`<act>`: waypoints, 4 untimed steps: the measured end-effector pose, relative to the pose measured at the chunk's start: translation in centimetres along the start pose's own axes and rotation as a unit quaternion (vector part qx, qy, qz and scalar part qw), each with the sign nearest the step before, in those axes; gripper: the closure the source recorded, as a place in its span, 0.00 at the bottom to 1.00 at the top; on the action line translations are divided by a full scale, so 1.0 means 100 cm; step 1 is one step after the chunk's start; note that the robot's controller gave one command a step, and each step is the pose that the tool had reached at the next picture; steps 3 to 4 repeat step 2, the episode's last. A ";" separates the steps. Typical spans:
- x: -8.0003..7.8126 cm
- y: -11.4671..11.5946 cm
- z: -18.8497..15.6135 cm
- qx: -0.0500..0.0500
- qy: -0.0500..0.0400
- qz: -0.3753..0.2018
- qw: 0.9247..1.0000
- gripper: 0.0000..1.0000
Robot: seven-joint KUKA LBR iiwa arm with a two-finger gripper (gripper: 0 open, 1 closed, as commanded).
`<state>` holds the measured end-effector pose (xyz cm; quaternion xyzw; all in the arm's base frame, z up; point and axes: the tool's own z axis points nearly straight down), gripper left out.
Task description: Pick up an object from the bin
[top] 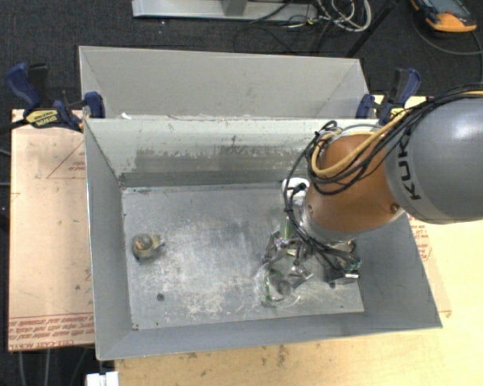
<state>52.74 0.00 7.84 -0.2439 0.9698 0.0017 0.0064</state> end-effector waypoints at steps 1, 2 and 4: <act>0.000 0.000 0.000 0.000 0.000 0.000 1.000 1.00; -0.010 -0.026 -0.141 -0.002 0.005 -0.169 0.986 1.00; -0.010 -0.026 -0.141 -0.002 0.005 -0.169 0.986 1.00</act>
Offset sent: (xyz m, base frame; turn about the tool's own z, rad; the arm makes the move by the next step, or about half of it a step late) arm 0.0250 -0.0233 0.1779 -0.4211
